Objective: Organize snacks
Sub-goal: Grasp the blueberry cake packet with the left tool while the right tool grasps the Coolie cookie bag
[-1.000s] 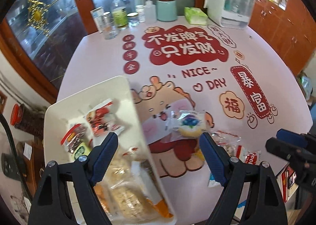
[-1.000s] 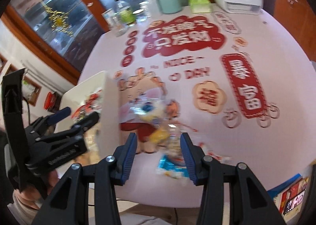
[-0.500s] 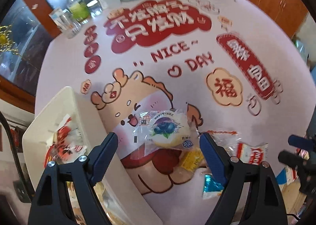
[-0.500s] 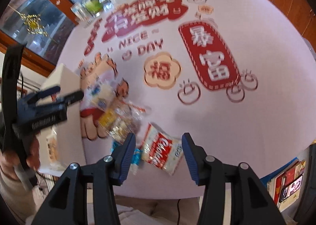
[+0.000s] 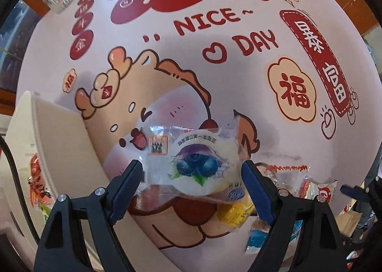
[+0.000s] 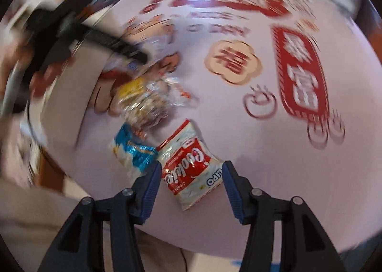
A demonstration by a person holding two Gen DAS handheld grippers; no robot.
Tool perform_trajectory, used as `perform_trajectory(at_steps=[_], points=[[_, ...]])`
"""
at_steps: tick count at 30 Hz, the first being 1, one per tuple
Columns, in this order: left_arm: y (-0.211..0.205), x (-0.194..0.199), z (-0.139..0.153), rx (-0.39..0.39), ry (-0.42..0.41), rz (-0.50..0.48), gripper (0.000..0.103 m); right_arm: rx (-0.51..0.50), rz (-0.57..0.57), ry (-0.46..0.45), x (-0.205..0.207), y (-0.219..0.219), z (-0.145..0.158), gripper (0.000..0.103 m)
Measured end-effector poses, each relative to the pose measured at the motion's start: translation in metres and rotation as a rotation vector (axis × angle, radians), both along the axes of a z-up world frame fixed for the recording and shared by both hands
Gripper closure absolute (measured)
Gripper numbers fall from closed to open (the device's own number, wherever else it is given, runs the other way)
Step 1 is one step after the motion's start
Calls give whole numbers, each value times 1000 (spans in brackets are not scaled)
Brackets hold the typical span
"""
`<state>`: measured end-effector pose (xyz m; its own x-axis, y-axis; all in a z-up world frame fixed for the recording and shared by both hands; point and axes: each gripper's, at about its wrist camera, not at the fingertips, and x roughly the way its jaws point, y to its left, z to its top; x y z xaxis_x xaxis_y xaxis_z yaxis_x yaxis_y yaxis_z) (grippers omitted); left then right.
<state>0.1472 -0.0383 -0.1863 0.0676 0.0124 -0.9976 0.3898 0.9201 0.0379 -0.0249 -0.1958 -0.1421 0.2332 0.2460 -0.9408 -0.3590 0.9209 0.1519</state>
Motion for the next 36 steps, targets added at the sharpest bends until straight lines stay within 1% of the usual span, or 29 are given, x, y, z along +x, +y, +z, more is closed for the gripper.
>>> perform_trajectory(at_steps=[3, 5, 9, 12, 15, 17, 19, 21, 22, 23, 25, 26, 27, 28, 29, 30, 31, 32, 33, 35, 36], points=[[1, 5, -5, -2, 9, 11, 19, -21, 159, -42, -3, 13, -1, 50], [0, 8, -7, 1, 16, 12, 19, -27, 251, -45, -3, 20, -6, 50], [-3, 13, -13, 6, 37, 3, 18, -91, 385, -58, -3, 31, -18, 50], [-7, 16, -17, 19, 52, -37, 15, -134, 461, -79, -3, 33, -21, 50], [-11, 15, -21, 38, 69, -86, 13, -147, 501, -67, 0, 34, -27, 49], [-13, 10, -22, 53, 74, -123, 12, -144, 515, -62, 2, 32, -30, 46], [-15, 7, -25, 59, 77, -137, 11, -143, 524, -57, 4, 33, -32, 44], [-16, 3, -30, 73, 89, -141, 9, -135, 535, -68, 5, 34, -33, 42], [-16, 4, -34, 83, 92, -139, 6, -132, 537, -72, 6, 34, -33, 41], [-15, 4, -37, 86, 98, -133, 6, -131, 538, -74, 11, 36, -35, 41], [-17, 3, -42, 98, 98, -139, 5, -128, 537, -77, 15, 37, -35, 42], [-17, 3, -42, 90, 90, -131, 5, -127, 532, -79, 18, 36, -35, 45], [-13, 1, -41, 84, 88, -128, 6, -126, 524, -79, 20, 35, -35, 49], [-11, 1, -40, 70, 85, -119, 11, -120, 511, -75, 26, 34, -35, 51], [-8, 0, -38, 57, 80, -111, 22, -114, 500, -75, 23, 32, -32, 56], [-6, 0, -35, 45, 73, -103, 27, -110, 481, -75, 27, 29, -31, 56], [-4, 0, -32, 49, 60, -99, 41, -110, 464, -78, 29, 27, -29, 57], [-3, 0, -28, 47, 42, -99, 46, -105, 443, -80, 32, 24, -28, 57], [-1, 1, -26, 45, 38, -98, 48, -96, 416, -83, 36, 21, -25, 57], [1, 0, -22, 42, 25, -91, 58, -68, 362, -90, 41, 16, -20, 57], [2, -1, -19, 35, 18, -87, 59, -55, 339, -95, 45, 14, -17, 57]])
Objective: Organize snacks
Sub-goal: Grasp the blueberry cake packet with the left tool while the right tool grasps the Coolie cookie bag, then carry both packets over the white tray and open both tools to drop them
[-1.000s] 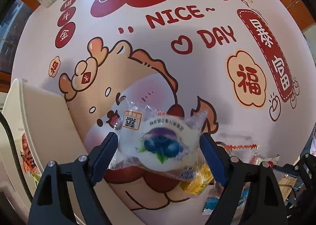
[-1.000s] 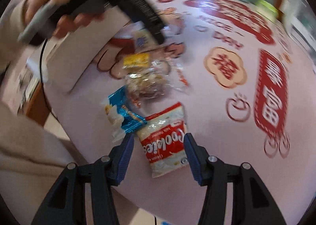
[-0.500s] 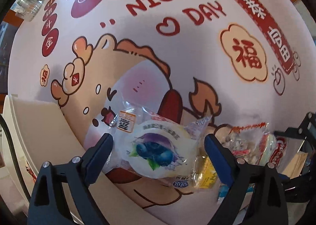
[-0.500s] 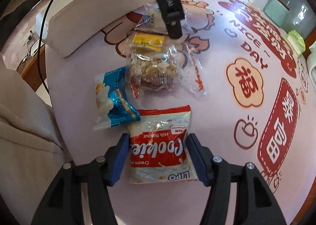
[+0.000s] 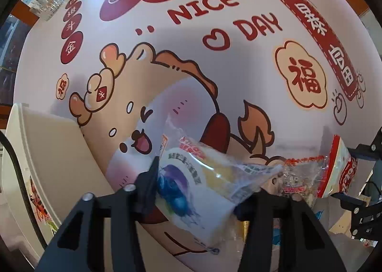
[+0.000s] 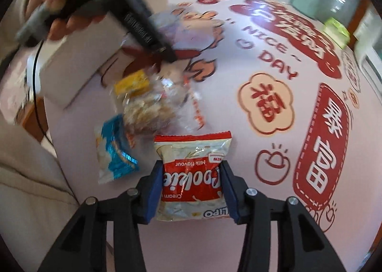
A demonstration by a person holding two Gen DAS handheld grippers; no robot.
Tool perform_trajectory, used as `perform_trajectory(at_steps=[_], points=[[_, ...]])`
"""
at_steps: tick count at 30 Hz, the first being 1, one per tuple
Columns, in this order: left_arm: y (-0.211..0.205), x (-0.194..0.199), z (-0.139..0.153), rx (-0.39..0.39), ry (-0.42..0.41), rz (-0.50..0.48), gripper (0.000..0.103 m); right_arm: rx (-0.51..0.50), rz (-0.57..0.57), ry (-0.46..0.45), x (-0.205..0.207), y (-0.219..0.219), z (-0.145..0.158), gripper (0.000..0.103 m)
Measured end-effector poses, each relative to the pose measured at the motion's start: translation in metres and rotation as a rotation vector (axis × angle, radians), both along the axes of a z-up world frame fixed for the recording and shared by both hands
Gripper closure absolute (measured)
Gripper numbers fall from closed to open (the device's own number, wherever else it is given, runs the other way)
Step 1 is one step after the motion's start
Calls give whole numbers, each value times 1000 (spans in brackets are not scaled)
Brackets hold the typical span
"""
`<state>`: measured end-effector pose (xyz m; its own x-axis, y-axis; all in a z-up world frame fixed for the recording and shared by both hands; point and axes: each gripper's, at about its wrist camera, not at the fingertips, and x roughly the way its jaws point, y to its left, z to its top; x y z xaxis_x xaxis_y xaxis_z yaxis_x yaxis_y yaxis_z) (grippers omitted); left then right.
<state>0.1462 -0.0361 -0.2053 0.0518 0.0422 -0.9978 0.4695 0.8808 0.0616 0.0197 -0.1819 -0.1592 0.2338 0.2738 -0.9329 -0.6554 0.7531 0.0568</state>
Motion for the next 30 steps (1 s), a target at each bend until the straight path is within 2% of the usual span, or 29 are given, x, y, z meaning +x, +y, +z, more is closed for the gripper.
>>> perform_trajectory(at_steps=[9, 14, 18, 23, 30], points=[[7, -5, 58, -118, -82, 28, 63, 72, -123, -50, 7, 4, 28, 57], [14, -26, 104, -180, -154, 12, 63, 110, -155, -81, 2, 11, 51, 57], [10, -43, 122, -223, -202, 10, 63, 151, -179, -99, 2, 18, 69, 57], [39, -58, 143, -268, -237, 42, 63, 172, -193, -123, -2, 36, 87, 57], [88, -85, 162, -276, -305, 137, 63, 201, -156, -157, -11, 78, 111, 57]])
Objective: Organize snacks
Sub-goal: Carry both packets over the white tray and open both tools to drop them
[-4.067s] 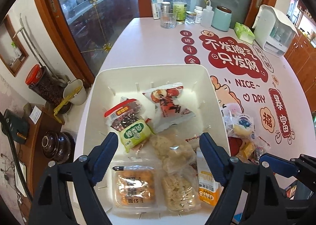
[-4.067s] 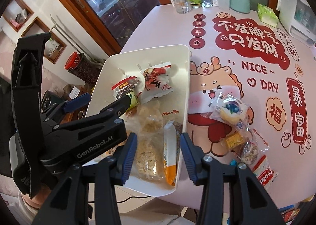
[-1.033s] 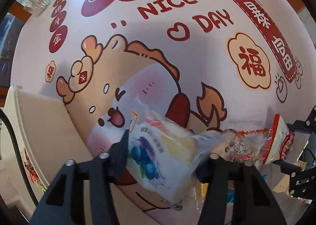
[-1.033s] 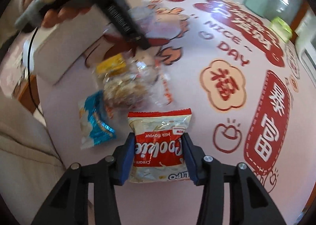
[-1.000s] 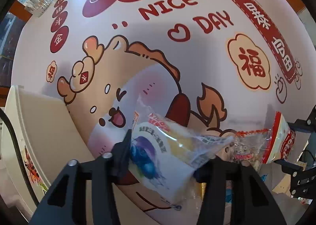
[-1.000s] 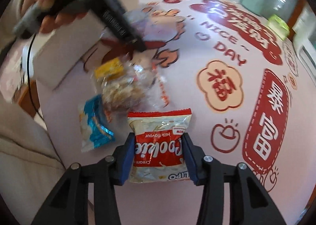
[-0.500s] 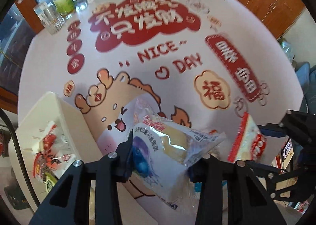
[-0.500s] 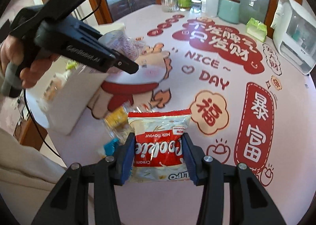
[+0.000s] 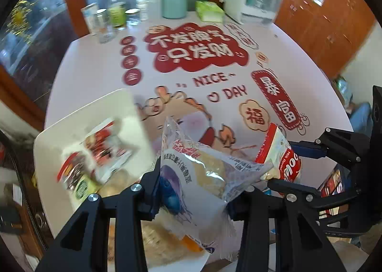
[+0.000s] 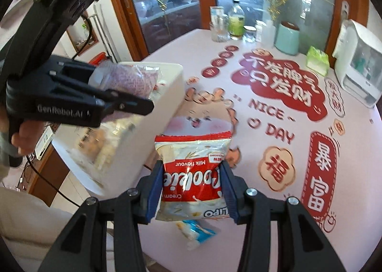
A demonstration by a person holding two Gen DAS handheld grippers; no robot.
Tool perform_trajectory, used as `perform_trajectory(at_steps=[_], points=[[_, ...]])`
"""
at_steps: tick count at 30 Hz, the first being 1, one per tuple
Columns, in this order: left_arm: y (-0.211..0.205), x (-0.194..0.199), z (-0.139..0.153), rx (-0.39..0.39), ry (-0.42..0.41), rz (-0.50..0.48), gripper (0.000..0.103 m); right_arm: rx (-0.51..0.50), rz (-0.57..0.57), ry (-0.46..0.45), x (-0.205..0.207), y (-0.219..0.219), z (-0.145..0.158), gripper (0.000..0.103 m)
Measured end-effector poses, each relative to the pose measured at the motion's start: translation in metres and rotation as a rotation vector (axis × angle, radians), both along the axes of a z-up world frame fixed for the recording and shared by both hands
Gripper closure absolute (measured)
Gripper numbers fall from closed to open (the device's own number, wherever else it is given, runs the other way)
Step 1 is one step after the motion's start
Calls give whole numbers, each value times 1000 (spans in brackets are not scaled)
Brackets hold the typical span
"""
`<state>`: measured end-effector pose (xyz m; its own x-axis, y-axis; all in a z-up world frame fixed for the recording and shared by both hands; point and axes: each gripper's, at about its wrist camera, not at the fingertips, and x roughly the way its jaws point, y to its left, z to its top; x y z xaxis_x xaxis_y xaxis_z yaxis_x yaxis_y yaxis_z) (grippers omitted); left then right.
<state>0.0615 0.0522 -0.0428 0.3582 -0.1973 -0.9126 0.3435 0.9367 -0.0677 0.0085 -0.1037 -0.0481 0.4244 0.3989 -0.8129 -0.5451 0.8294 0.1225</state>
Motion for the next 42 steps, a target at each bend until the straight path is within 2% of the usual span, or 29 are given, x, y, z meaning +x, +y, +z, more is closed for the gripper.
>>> perform_trajectory(at_steps=[8, 17, 29, 42], points=[[67, -23, 9, -4, -37, 156, 63, 35, 38, -5, -6, 52, 17, 57], [113, -41, 11, 28, -83, 281, 63, 19, 3, 22, 2, 98, 27, 56], [131, -58, 6, 64, -107, 353, 62, 32, -72, 65, 27, 130, 39, 56], [140, -56, -2, 64, -91, 395, 59, 91, -67, 57, 51, 168, 51, 55]])
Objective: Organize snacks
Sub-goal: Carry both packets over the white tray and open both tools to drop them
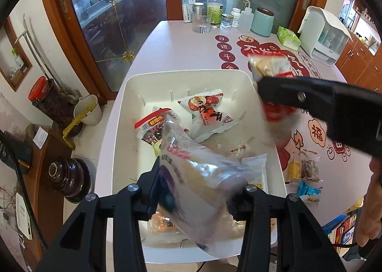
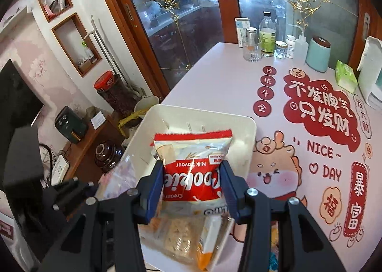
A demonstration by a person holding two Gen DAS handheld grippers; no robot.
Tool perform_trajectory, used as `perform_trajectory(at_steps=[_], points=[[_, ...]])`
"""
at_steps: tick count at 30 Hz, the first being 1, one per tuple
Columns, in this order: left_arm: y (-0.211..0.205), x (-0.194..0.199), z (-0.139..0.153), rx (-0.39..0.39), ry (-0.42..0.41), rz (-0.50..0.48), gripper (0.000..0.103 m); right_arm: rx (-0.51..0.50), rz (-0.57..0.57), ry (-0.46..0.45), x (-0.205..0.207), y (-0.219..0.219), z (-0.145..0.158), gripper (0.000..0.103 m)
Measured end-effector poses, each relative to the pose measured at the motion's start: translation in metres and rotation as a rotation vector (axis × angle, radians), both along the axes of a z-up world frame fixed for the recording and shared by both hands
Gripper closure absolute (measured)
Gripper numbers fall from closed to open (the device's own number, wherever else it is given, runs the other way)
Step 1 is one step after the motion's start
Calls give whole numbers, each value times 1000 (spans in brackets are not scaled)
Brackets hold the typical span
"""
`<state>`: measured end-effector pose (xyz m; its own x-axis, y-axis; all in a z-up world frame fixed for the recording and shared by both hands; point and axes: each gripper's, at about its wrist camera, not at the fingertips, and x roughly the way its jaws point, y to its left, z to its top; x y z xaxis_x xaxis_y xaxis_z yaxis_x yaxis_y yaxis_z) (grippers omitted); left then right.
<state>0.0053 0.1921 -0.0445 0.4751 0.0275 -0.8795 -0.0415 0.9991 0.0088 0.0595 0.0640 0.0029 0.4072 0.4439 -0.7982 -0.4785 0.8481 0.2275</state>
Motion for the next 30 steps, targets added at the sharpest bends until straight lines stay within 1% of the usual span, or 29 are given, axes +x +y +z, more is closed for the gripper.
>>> perform_trajectory(at_steps=[1, 2, 3, 4, 5, 8, 13, 19, 24, 30], points=[[1, 0, 0, 1, -3, 7, 54, 8, -2, 0, 1, 1, 0, 55], [3, 0, 0, 0, -3, 17, 38, 17, -4, 4, 3, 3, 0, 54], [5, 1, 0, -5, -8, 31, 29, 28, -7, 17, 6, 4, -1, 52], [7, 0, 1, -8, -15, 43, 18, 42, -12, 35, 9, 4, -3, 50], [10, 0, 3, -12, -26, 58, 17, 53, -19, 48, 11, 4, -4, 48], [17, 1, 2, -25, -18, 71, 16, 62, -30, 64, 12, 5, -7, 46], [19, 4, -4, -33, 1, 75, 16, 51, -37, 73, 9, 0, -13, 46], [10, 9, -6, -31, 7, 43, 16, 24, -50, 82, 3, -12, -19, 46], [1, 15, -8, -30, 14, 12, 16, 5, -82, 86, 2, -27, -25, 46], [-11, 21, -8, -24, 15, -23, 16, 0, -110, 96, -2, -45, -30, 46]])
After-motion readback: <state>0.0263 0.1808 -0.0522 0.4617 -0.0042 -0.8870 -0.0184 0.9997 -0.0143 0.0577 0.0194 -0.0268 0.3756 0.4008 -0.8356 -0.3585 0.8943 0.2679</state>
